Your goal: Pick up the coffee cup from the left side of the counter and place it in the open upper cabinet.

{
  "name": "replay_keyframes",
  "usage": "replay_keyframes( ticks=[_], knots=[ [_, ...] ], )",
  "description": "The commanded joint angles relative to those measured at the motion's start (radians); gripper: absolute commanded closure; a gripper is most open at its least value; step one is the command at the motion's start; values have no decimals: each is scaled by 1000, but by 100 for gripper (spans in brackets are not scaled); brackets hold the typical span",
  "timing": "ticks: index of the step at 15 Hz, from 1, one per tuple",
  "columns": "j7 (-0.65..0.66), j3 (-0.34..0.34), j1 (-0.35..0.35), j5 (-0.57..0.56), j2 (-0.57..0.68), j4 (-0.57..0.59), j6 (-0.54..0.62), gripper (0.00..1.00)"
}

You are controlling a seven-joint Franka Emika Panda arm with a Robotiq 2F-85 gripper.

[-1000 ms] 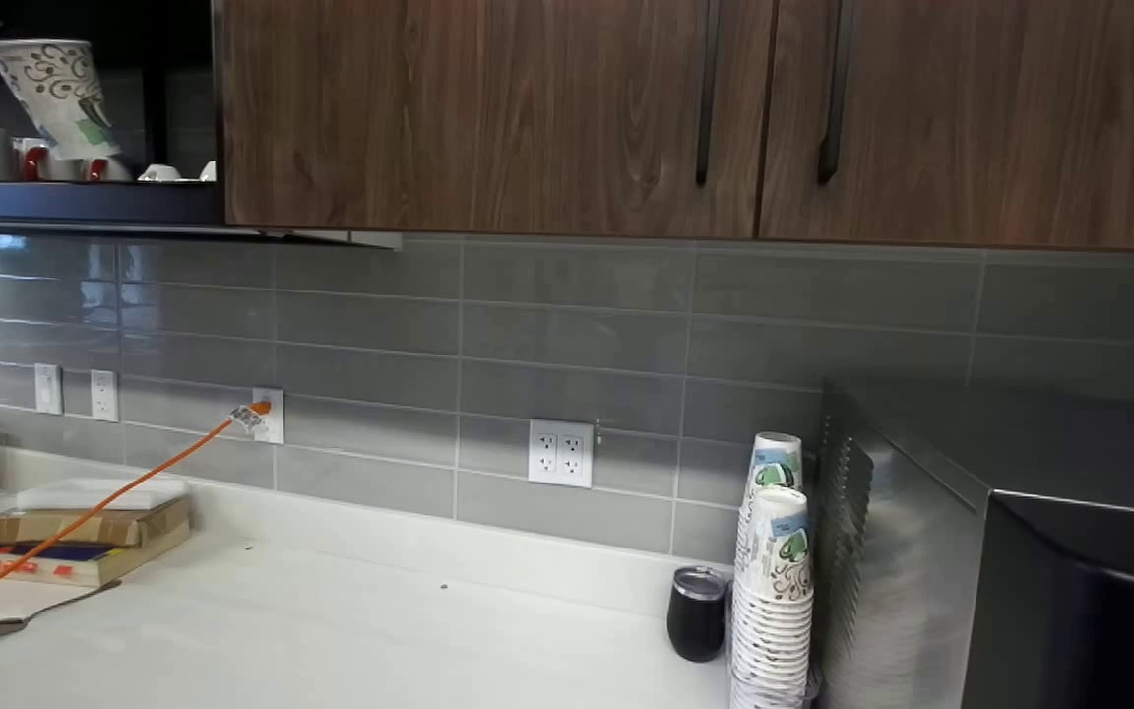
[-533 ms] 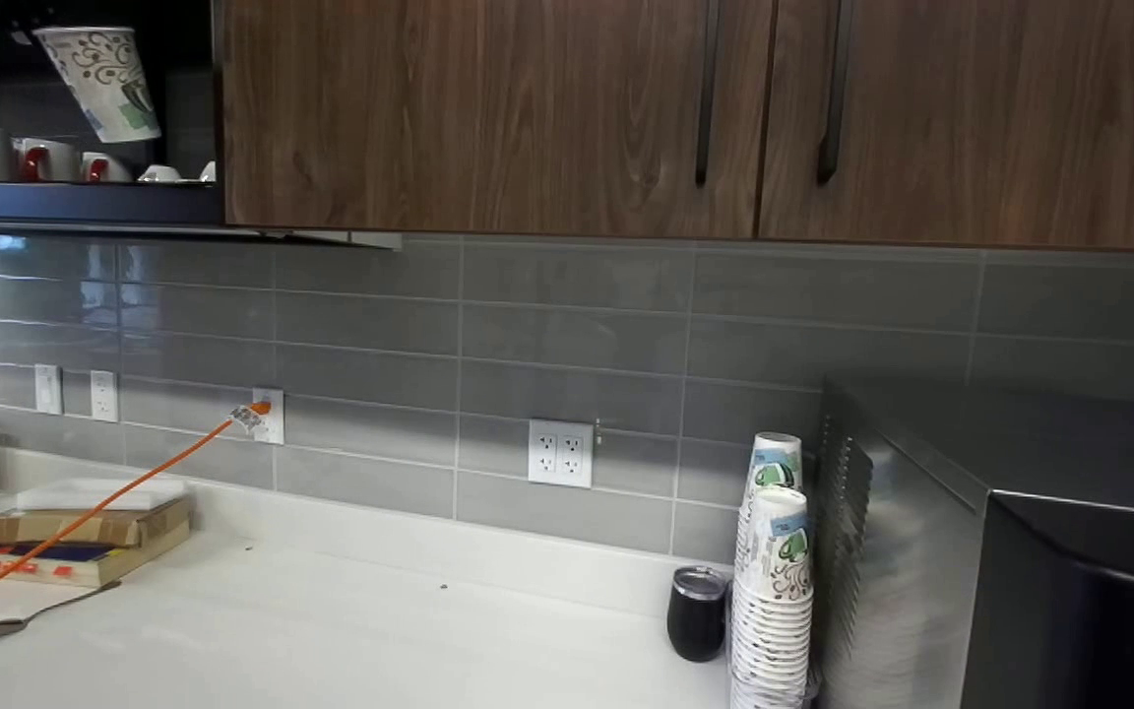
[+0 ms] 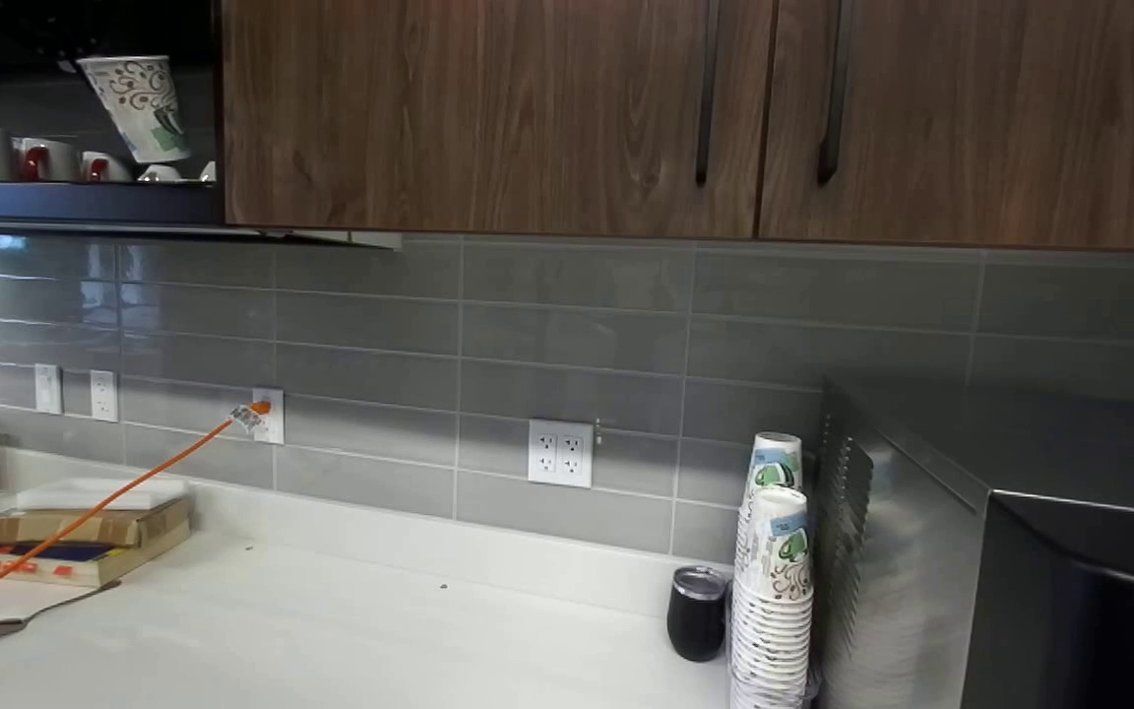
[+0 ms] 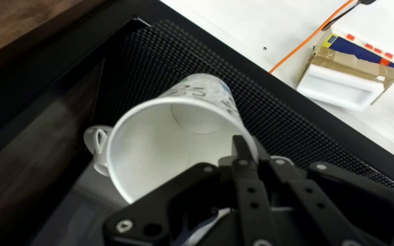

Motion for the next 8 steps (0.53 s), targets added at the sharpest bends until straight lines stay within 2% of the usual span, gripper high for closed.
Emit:
replay_keyframes(
  ticks=[1, 8],
  knots=[
    [45, 9, 46, -39, 67, 96, -5, 99],
    [88, 0, 72, -90, 108, 116, 37, 99]
  ],
)
